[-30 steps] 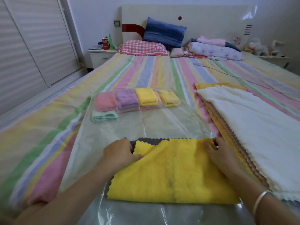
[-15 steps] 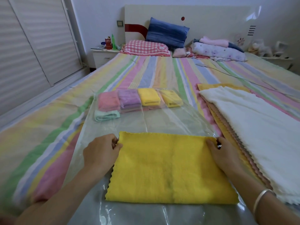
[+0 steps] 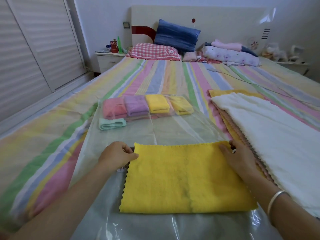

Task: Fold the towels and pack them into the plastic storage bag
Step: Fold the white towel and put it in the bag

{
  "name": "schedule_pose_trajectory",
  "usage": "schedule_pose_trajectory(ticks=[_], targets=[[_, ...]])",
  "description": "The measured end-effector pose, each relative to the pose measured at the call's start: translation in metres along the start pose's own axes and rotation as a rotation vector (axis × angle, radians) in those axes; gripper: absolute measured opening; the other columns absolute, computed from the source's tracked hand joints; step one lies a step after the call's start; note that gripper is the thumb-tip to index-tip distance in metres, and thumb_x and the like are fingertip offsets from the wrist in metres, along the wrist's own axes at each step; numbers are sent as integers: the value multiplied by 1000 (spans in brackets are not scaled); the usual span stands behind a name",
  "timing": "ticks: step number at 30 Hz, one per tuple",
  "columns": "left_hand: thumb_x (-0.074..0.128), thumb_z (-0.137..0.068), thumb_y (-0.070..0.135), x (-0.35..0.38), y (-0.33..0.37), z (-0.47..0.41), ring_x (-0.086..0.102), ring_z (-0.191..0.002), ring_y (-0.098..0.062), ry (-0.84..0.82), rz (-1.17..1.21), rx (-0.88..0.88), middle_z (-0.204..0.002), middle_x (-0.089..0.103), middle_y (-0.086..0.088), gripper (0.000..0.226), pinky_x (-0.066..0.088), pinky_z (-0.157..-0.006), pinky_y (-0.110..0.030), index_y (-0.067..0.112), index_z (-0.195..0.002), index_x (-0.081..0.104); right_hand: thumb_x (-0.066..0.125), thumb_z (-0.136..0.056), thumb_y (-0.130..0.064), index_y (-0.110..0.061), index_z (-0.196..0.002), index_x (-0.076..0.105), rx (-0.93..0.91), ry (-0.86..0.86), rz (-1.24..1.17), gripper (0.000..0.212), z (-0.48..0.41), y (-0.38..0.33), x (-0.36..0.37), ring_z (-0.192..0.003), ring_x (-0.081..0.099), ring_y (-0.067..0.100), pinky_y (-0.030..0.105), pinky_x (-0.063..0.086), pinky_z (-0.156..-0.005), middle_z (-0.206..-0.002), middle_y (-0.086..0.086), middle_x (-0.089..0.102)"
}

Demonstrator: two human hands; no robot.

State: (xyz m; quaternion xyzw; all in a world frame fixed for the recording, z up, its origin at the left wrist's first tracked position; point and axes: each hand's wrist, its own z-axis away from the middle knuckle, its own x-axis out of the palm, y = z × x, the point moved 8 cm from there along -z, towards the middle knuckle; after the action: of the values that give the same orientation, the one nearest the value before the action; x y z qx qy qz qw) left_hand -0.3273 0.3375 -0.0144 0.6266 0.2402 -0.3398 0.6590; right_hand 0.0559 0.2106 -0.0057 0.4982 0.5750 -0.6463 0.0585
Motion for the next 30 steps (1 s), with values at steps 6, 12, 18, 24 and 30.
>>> schedule_pose_trajectory(ticks=[6,12,18,24,30], targets=[[72,-76,23,-4,2,9,59,-81,-17,136,-140,1,-88,63,6,16,51,-69,-35,24,-84,58,51,-92,-49,-17,-98,55,138,-45,18,34,10,13,3,-74,61,21,36,50,-67,-84,3,62],[59,-81,7,22,70,63,37,-134,-30,372,-328,460,-153,29,-10,62,40,-103,-41,14,-140,42,36,-98,-51,-10,-69,54,207,-225,311,54,36,13,2,-68,53,21,33,35,-61,-67,4,55],[32,-88,35,133,112,116,32,-143,-24,59,-510,827,-152,37,-9,58,16,-113,-44,17,-142,47,62,-89,-41,-21,-140,43,394,-453,-150,57,59,5,8,-111,57,27,39,49,-92,-130,4,53],[22,-94,41,148,107,104,36,-140,-19,-37,-231,719,-152,38,-4,64,20,-117,-43,11,-148,34,63,-91,-23,-32,-121,47,259,-529,-397,36,68,-75,0,-92,67,27,46,57,-82,-102,2,66],[35,-102,11,64,56,68,68,-84,-19,-194,812,-30,-102,69,-5,31,56,-73,-33,9,-124,56,63,-91,-26,-25,-128,48,45,-622,-350,40,96,-159,59,-55,58,9,20,44,-42,-96,6,66]])
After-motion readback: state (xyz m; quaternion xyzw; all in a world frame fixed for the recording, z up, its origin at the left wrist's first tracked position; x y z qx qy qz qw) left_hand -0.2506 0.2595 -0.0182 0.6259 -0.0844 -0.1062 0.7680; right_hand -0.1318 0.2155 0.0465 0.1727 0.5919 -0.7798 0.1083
